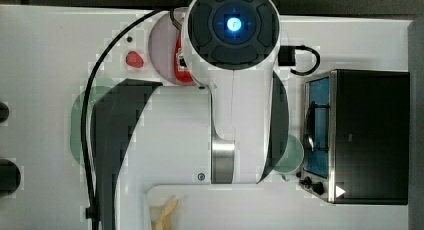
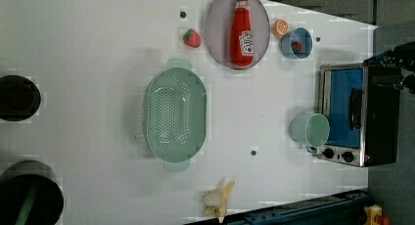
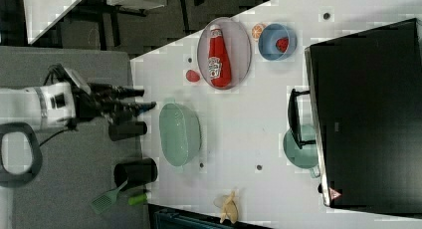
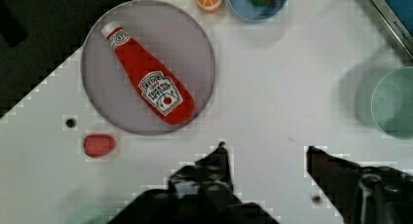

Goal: Drag strainer left to right.

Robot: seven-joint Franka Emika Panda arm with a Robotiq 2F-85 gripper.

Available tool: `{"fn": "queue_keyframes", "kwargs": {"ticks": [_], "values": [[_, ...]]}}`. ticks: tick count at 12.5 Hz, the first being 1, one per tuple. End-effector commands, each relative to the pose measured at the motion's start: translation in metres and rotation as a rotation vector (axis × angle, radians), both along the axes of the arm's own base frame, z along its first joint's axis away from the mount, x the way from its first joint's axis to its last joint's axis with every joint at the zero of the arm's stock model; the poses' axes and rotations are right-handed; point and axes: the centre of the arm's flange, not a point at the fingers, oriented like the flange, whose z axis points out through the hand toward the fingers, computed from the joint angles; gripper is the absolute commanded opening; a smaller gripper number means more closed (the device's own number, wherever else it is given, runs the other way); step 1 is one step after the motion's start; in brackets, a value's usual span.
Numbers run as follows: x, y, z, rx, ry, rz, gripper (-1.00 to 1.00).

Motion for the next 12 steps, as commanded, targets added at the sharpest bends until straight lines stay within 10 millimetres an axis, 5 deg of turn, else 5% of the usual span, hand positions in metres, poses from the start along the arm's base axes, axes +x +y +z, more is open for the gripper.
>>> {"fn": "queue_keyframes", "kwargs": {"ticks": [1, 3, 6, 9, 12], "values": [[-0.2, -0.04, 0.108, -0.003, 0.002, -0.166, 0.6], [-0.199, -0.038, 0.108, -0.004, 0.004, -0.162, 1.0], [-0.189, -0.004, 0.099, -0.01, 0.008, -0.101, 1.0], [-0.169, 0.066, 0.069, -0.059, 0.003, 0.004, 1.0], [-0.15, 0.147, 0.013, -0.109, -0.008, -0.012, 1.0]]}}
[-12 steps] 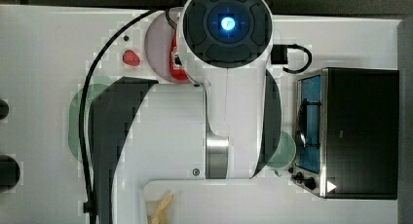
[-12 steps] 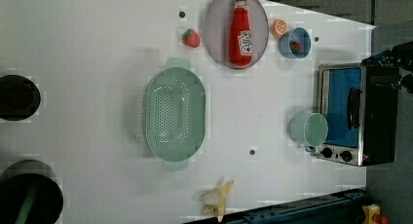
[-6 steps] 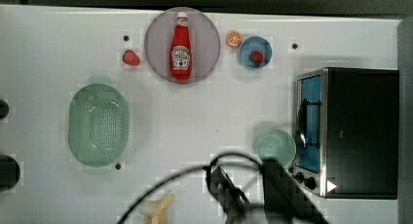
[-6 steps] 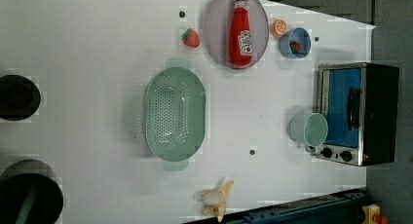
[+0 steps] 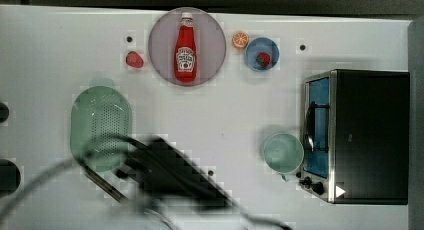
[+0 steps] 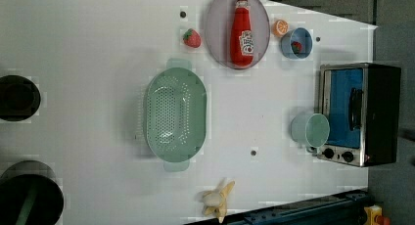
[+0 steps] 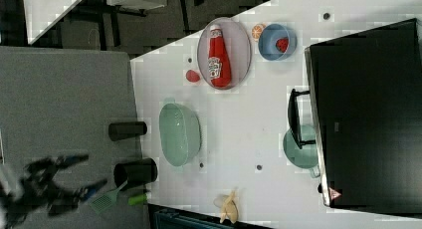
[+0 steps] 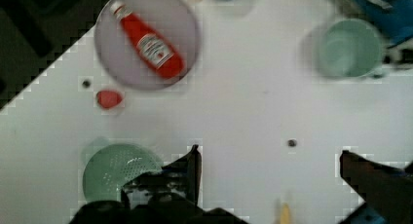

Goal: Drag strainer left to right.

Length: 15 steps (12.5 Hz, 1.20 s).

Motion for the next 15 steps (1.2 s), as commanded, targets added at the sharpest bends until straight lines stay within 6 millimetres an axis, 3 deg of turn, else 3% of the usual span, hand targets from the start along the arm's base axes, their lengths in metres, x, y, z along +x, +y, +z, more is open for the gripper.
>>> {"fn": "queue_keyframes", "kwargs": {"ticks": [1, 4, 7, 10, 15], "values": [[0.014, 0.09, -0.118, -0.058, 0.157, -0.031, 1.0], [0.026, 0.161, -0.192, -0.023, 0.145, -0.129, 1.0], [0.036, 0.206, -0.262, 0.063, 0.171, -0.297, 1.0], [0.045, 0.227, -0.321, 0.136, 0.22, -0.486, 1.0], [0.054, 0.231, -0.404, 0.159, 0.272, -0.681, 1.0]]}}
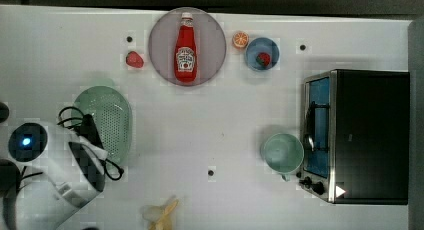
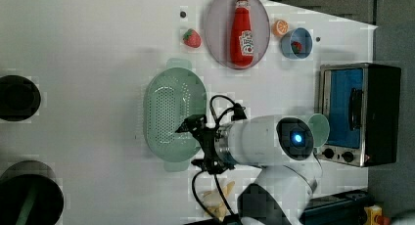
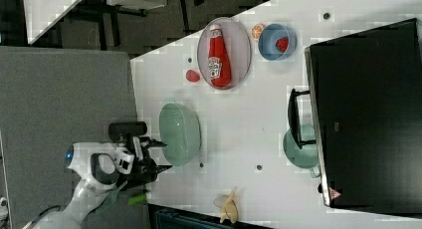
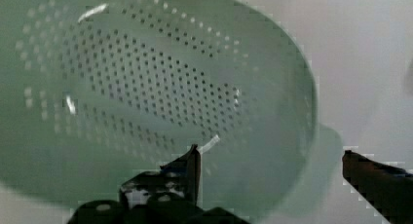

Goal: Drag strainer left to right.

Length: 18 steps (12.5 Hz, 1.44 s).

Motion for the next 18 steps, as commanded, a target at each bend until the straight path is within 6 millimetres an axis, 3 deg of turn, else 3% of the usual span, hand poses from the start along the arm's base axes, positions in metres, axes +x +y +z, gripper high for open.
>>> {"fn": "queue_keyframes", "kwargs": {"ticks": [1, 5, 8, 15, 18], "values": [[0.028, -0.013, -0.013, 0.019, -0.046, -0.272, 1.0], [0.031, -0.019, -0.059, 0.013, -0.051, -0.284, 1.0], [0.039, -0.034, -0.082, 0.02, -0.051, -0.32, 1.0], [0.05, -0.066, -0.093, -0.013, -0.058, -0.361, 1.0], [0.054, -0.089, -0.088, -0.03, -0.071, -0.379, 1.0]]}}
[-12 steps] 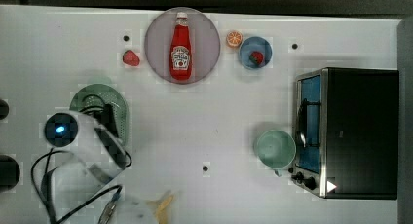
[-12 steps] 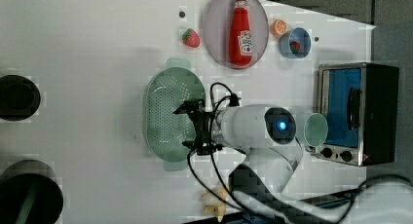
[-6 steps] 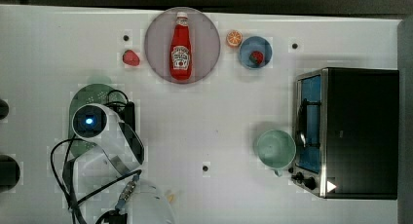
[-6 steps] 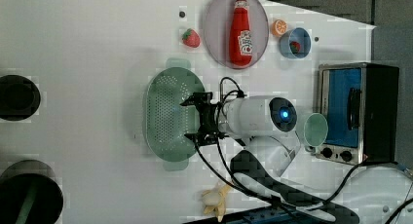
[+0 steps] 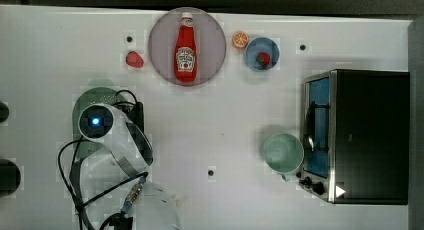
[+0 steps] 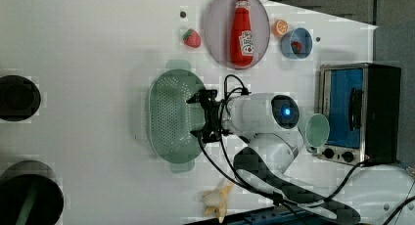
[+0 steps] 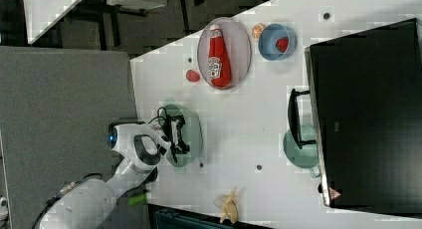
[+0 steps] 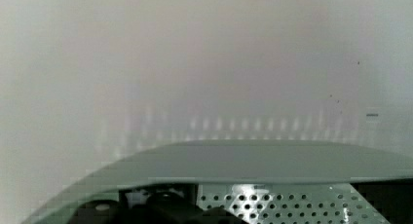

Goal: Drag strainer left to right.

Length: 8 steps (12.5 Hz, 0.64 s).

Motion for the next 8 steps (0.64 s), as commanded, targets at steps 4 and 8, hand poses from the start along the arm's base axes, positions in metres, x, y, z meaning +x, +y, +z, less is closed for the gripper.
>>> {"fn": "queue_keyframes", "kwargs": {"ticks": [4, 8], "values": [[0.004, -0.052, 0.02, -0.047, -0.009, -0.089, 1.0], [0.005, -0.087, 0.018, -0.061, -0.006, -0.047, 1.0]]}}
